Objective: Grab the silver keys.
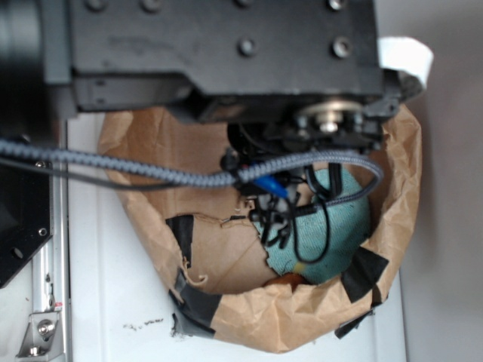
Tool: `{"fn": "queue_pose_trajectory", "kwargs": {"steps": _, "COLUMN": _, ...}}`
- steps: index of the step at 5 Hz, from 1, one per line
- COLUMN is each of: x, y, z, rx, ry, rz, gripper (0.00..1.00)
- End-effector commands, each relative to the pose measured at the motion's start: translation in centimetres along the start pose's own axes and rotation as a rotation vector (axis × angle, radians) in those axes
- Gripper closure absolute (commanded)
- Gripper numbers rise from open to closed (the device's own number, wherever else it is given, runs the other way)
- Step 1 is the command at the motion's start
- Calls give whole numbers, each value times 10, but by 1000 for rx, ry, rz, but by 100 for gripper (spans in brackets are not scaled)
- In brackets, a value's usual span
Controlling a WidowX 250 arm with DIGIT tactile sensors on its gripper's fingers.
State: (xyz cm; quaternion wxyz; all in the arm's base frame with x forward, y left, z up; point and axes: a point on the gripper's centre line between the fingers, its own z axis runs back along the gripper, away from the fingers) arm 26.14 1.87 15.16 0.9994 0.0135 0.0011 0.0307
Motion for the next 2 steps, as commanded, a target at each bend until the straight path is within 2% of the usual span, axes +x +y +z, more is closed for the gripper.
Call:
{"fn": "queue_pose_trajectory", "kwargs": {"steps": 1, "x": 8, "y": 0, "z": 10, "rx": 4, "ry": -80, "rz": 13, "gripper": 100}}
{"fn": "queue_pose_trajectory", "kwargs": {"steps": 2, "x": 6, "y": -4, "z": 3, "rx": 39, "ry": -113, "rz": 16, "gripper": 100}}
